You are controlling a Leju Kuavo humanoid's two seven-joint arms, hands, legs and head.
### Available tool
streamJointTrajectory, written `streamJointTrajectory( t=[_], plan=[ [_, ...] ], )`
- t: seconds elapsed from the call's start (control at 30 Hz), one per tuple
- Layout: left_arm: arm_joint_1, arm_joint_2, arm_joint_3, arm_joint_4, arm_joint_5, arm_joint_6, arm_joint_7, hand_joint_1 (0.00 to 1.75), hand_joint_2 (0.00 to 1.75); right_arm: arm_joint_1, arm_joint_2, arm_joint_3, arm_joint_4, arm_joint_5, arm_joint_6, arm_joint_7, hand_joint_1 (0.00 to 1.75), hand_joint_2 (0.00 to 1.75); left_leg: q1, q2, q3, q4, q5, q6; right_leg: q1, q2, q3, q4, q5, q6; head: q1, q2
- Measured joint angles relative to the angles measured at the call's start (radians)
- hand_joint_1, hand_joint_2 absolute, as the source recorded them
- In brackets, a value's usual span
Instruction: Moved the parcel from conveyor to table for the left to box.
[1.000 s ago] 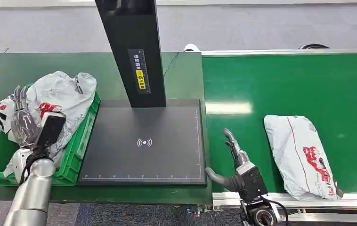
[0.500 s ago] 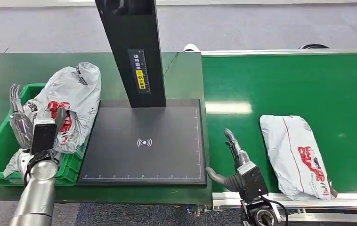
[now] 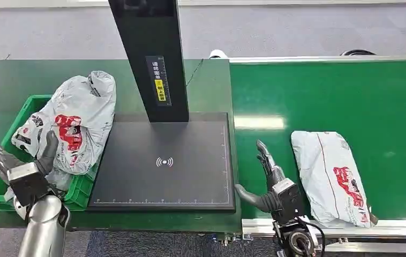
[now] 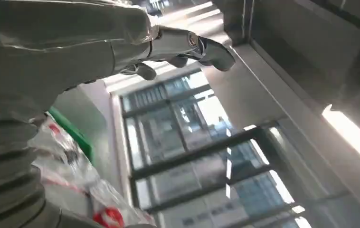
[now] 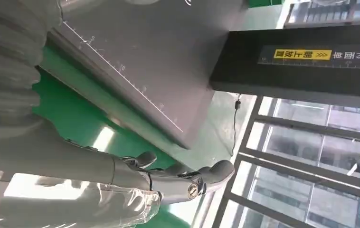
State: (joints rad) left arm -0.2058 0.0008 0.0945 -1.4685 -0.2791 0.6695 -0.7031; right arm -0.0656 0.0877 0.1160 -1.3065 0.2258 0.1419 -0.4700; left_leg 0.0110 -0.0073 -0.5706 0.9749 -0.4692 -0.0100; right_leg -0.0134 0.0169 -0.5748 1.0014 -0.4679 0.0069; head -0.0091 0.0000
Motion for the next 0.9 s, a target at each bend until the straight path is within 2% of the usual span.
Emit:
streamJointTrajectory(
  t=[0.13,0.23,0.5,0.57,0.63,0.77,0.9],
  plan=[
    [0.076,0.034,-0.150,-0.183,0.056,-0.016,-0.001,0.00,1.75,-0.011,-0.002,0.005,0.010,-0.011,0.002,-0.008,0.00,1.75,0.000,0.000,0.000,0.000,-0.001,0.000,0.000,0.000,0.000,0.000,0.000,0.000,0.000,0.000],
    [0.115,0.052,-0.247,-0.298,0.143,-0.104,-0.001,0.00,1.75,-0.014,-0.003,0.006,0.014,-0.020,0.002,-0.014,0.00,1.75,0.000,-0.001,0.000,0.000,-0.001,0.000,0.000,0.000,0.000,0.000,0.000,0.000,-0.001,0.000],
    [0.161,0.086,-0.416,-0.441,0.164,-0.303,-0.001,0.00,1.75,0.000,-0.008,0.003,0.005,-0.041,-0.006,-0.035,0.00,1.75,0.000,0.000,0.000,0.000,-0.001,0.000,0.000,0.000,0.000,0.000,0.000,0.000,0.000,0.000],
    [0.164,0.087,-0.434,-0.449,0.172,-0.355,-0.001,0.00,1.75,0.006,-0.008,0.000,0.000,-0.041,-0.007,-0.035,0.00,1.75,0.000,-0.001,0.000,0.000,-0.001,0.000,0.000,0.000,0.000,0.000,0.000,0.000,0.000,0.000],
    [0.173,0.087,-0.443,-0.446,0.146,-0.467,-0.001,0.00,1.75,0.012,-0.007,-0.004,-0.007,-0.054,-0.002,-0.035,0.00,1.75,0.000,-0.001,0.000,0.000,-0.001,0.000,0.000,0.000,0.000,0.000,0.000,0.000,-0.001,0.000],
    [0.178,0.054,-0.469,-0.343,-0.139,-0.588,0.041,0.00,1.75,0.028,-0.003,-0.012,-0.027,-0.070,0.046,-0.031,0.00,1.75,-0.001,-0.001,0.000,0.000,-0.001,0.000,-0.001,0.000,0.000,0.000,0.000,0.000,0.000,0.000],
    [0.175,0.017,-0.492,-0.217,-0.107,-0.718,0.075,0.00,1.75,0.024,0.004,-0.013,-0.029,-0.068,0.064,-0.030,0.00,1.75,-0.001,0.000,0.001,0.000,-0.001,0.000,-0.001,0.000,0.000,0.000,0.000,0.000,0.000,0.000]
  ],
)
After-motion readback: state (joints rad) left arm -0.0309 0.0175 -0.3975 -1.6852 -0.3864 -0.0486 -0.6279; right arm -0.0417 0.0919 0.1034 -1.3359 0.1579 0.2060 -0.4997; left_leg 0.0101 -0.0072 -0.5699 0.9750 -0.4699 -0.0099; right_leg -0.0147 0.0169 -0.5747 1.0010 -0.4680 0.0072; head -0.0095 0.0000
